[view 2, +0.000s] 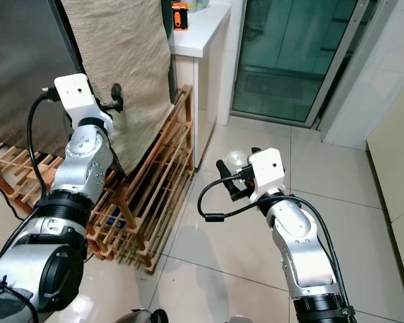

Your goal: Restocking fridge

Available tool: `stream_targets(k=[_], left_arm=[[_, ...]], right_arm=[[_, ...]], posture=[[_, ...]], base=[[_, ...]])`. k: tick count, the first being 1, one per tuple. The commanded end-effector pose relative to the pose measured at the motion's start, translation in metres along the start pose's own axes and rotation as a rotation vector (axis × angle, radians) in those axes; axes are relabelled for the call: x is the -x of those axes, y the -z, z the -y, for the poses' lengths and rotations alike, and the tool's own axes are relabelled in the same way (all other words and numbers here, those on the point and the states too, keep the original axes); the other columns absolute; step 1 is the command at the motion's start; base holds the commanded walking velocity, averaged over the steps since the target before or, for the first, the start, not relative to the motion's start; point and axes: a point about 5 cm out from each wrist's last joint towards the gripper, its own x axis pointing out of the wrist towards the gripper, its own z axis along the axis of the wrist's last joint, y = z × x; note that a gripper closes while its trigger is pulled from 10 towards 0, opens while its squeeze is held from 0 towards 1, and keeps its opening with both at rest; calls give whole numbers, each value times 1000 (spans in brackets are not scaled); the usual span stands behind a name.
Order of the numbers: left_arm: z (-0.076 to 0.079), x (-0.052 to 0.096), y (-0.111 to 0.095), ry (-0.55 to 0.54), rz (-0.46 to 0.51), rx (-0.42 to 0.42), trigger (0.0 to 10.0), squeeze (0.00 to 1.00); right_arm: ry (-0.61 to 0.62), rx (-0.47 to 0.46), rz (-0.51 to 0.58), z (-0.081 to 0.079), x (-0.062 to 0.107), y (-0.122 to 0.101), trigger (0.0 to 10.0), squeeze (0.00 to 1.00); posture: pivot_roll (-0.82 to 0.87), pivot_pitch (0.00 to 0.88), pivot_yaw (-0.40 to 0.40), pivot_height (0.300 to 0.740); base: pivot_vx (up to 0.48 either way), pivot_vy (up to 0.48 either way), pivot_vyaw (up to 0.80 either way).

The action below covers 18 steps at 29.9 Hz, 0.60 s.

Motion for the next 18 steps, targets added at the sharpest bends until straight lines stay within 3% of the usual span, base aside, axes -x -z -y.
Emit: stream_targets(k=[1,9,14,18], left_arm=[[0,-4,-6,-4,10,2,10000,0],[22,-4,-13,175,40,118,10000,0],[25,0,-17,214,72,130,10000,0],[24,6,-9,223,56,121,10000,0]], right_arm=[[-11,2,9,-2,-2,-4,10000,0],[-7,1,2,-2,1,-3,10000,0],[-7,-3,-1,-3,2,-2,10000,0],[-9,-7,-8,-5,2,0,10000,0]], posture=[[-173,0,62,740],[-178,0,62,740],[-177,0,62,740],[-173,0,60,740]], base=[[0,0,0],[0,0,0],[0,0,0],[0,0,0]])
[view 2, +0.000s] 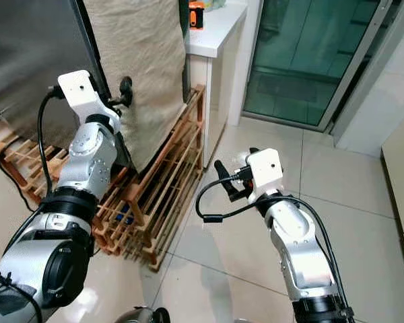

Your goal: Restocking fridge

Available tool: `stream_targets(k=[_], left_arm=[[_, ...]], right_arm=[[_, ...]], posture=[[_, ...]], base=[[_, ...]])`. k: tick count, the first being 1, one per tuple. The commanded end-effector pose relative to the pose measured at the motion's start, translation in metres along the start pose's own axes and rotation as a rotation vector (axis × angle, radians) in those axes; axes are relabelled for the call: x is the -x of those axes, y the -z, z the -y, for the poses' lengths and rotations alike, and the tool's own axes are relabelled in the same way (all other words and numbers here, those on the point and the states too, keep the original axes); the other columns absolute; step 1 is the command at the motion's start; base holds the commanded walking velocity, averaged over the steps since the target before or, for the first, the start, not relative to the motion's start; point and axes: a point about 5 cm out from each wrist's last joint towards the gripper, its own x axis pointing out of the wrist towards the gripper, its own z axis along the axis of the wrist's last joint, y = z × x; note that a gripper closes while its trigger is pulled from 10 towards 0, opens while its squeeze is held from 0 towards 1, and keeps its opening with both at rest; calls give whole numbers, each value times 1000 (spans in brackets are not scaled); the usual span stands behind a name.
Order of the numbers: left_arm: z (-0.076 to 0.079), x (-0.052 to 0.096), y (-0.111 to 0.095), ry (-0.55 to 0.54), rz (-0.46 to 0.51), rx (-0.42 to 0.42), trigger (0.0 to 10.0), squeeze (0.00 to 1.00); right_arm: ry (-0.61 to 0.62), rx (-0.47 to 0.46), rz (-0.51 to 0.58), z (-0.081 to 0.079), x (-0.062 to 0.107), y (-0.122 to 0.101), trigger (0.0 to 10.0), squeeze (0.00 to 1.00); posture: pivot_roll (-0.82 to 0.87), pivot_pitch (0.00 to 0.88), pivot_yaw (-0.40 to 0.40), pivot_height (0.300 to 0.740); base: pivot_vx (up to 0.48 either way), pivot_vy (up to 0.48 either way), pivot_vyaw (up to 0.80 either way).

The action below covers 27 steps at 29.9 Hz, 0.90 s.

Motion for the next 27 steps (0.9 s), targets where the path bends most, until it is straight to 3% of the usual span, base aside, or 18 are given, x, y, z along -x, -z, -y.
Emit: stream_targets(k=[1,12,21,25,27], left_arm=[[10,2,0,58,-2,-17,10000,0],[13,12,9,86,-29,-23,10000,0],[15,10,25,104,-104,-66,10000,0],[25,9,38,167,-180,-82,10000,0],[44,9,42,307,-210,-48,10000,0]], right_arm=[[-6,5,4,-2,0,-3,10000,0],[-20,2,-4,-4,-2,-2,10000,0],[-24,1,-8,-4,-3,-1,10000,0],[-30,1,-7,-5,-3,-2,10000,0],[-36,2,-3,-6,-4,-3,10000,0]], posture=[[-173,0,60,740],[-166,0,56,740],[-165,0,54,740],[-166,0,53,740],[-172,0,55,740]], base=[[0,0,0],[0,0,0],[0,0,0],[0,0,0],[0,0,0]])
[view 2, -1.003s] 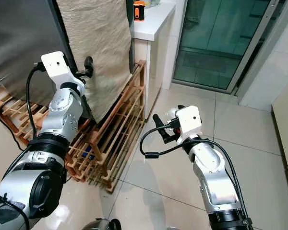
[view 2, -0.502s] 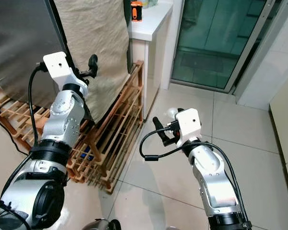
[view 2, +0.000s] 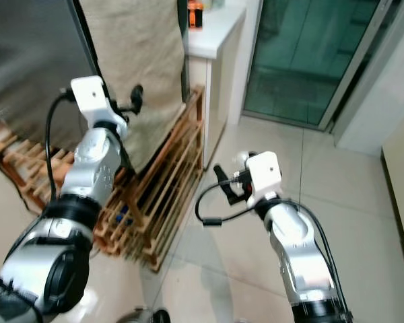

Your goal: Restocking fridge

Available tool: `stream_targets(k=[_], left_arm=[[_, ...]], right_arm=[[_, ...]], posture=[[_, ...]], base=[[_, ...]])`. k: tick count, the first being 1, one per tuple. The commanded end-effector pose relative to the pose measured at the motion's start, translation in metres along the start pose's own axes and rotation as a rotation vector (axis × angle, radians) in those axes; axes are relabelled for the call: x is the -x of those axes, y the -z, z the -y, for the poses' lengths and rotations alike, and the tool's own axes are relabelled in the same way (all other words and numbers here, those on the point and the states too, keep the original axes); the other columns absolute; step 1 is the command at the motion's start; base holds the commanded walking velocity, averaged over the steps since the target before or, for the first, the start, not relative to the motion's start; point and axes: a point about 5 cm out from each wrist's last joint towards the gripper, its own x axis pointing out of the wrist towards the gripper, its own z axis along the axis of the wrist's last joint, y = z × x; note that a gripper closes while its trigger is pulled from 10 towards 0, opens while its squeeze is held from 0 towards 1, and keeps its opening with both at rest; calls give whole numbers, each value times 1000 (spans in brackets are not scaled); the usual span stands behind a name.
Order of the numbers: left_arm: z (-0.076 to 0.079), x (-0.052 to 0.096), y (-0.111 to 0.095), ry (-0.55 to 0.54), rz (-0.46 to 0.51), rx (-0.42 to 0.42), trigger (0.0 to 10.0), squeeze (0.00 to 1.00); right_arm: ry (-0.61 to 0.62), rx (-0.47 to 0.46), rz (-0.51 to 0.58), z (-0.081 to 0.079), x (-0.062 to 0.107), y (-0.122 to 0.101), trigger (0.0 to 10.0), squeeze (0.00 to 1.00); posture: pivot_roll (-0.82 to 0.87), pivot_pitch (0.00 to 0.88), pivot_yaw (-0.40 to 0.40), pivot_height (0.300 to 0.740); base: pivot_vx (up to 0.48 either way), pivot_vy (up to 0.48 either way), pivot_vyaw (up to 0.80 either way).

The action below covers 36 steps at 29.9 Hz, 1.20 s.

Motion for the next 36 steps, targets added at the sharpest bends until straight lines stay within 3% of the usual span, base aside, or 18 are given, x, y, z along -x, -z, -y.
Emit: stream_targets(k=[1,3,8,12,13,14,15,16,17,20,25,27,28,29,30,31,35,36], left_arm=[[29,1,18,164,-93,5,10000,0],[33,1,17,189,-89,2,10000,0],[61,-2,6,353,-39,42,10000,0],[111,6,1,594,-10,132,10000,0],[131,13,1,682,-11,170,10000,0],[131,13,1,682,-11,170,10000,0],[149,20,2,762,-9,194,10000,0],[149,20,2,762,-9,194,10000,0],[165,28,2,847,-10,220,10000,0],[175,34,3,901,-7,228,10000,0],[163,33,-1,880,30,213,10000,0],[131,25,-1,757,51,185,10000,0],[131,25,-1,757,51,185,10000,0],[105,22,1,656,63,154,10000,0],[59,20,5,463,77,105,10000,0],[59,20,5,463,77,105,10000,0],[-5,26,12,200,70,61,10000,0],[-5,26,12,200,70,61,10000,0]], right_arm=[[-27,11,10,-4,-4,-6,10000,0],[-29,11,11,-4,-4,-6,10000,0],[-41,13,14,-6,-3,-8,10000,0],[-59,9,20,-10,-3,-11,10000,0],[-64,0,20,-12,-3,-11,10000,0],[-64,0,20,-12,-3,-11,10000,0],[-69,-7,19,-14,-3,-11,10000,0],[-69,-7,19,-14,-3,-11,10000,0],[-73,-12,18,-16,-2,-11,10000,0],[-75,-14,17,-17,-1,-11,10000,0],[-62,-13,18,-17,2,-12,10000,0],[11,-19,20,-8,1,-12,10000,0],[11,-19,20,-8,1,-12,10000,0],[78,-36,22,1,0,-12,10000,0],[179,-56,23,14,-2,-11,10000,0],[179,-56,23,14,-2,-11,10000,0],[230,-87,28,23,-3,-10,10000,0],[230,-87,28,23,-3,-10,10000,0]], posture=[[-172,0,55,740],[-172,0,55,740],[-183,0,56,740],[-189,0,54,740],[-192,0,48,740],[-192,0,48,740],[-195,0,48,740],[-195,0,48,740],[-202,0,49,740],[-202,0,49,740],[-214,0,61,740],[-209,0,67,740],[-209,0,67,740],[-201,0,68,740],[-190,0,68,740],[-190,0,68,740],[-148,0,62,740],[-148,0,62,740]], base=[[0,0,0],[0,0,0],[0,0,0],[0,0,0],[0,0,0],[0,0,0],[0,0,0],[0,0,0],[0,0,0],[0,0,0],[0,0,0],[0,0,0],[0,0,0],[0,0,0],[0,0,0],[0,0,0],[0,0,0],[0,0,0]])
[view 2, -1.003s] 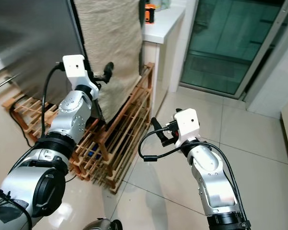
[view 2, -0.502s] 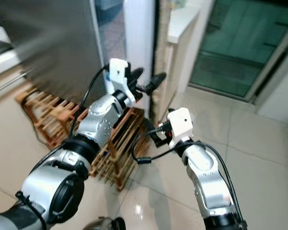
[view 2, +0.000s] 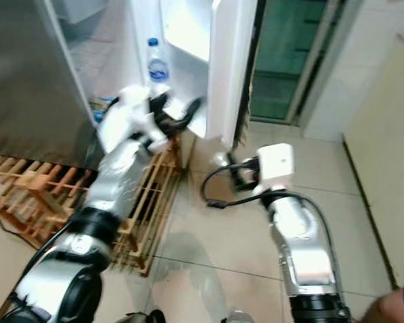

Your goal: Restocking fridge

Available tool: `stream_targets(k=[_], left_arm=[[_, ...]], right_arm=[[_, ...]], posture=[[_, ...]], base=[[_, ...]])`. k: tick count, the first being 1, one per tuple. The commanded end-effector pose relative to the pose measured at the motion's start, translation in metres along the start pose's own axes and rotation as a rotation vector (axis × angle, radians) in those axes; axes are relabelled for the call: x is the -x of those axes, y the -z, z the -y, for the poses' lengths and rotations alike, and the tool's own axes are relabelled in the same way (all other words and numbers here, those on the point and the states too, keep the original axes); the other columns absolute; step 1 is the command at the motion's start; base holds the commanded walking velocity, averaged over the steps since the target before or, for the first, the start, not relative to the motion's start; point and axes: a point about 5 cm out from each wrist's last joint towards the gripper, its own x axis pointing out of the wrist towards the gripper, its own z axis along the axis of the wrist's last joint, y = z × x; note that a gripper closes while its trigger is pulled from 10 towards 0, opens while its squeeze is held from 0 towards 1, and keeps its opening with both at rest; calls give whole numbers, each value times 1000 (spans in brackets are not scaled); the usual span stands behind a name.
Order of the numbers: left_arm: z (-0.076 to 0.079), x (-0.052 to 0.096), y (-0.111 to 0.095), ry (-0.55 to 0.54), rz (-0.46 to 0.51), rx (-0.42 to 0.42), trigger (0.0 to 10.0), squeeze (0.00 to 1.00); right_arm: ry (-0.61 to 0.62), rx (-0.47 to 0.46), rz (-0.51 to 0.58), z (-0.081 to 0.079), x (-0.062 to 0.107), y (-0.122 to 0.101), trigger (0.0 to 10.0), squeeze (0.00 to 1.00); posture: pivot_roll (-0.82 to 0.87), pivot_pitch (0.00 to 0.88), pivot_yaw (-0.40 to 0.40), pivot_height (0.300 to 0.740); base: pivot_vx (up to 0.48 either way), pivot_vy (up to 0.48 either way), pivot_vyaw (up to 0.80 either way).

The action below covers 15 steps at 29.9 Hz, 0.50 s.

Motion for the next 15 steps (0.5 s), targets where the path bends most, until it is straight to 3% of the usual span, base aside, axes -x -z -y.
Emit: stream_targets(k=[1,5,6,8,11,15], left_arm=[[-18,6,-9,-94,33,-22,10000,0],[-70,39,-7,-331,-3,-114,10000,0],[-70,39,-7,-331,-3,-114,10000,0],[-89,53,-8,-440,-24,-168,10000,0],[-109,73,-5,-592,-55,-177,10000,0],[-117,96,0,-696,-85,-210,10000,0]], right_arm=[[-23,-19,5,-6,-3,0,10000,0],[-103,-32,-10,-18,-3,5,10000,0],[-103,-32,-10,-18,-3,5,10000,0],[-121,-36,-17,-22,-4,6,10000,0],[-109,-43,-13,-22,-7,6,10000,0],[-53,-55,-1,-15,-13,5,10000,0]], posture=[[-141,0,60,740],[-114,0,51,740],[-114,0,51,740],[-110,0,48,740],[-90,0,44,740],[-88,0,47,740]], base=[[0,0,0],[0,0,0],[0,0,0],[0,0,0],[0,0,0],[0,0,138]])
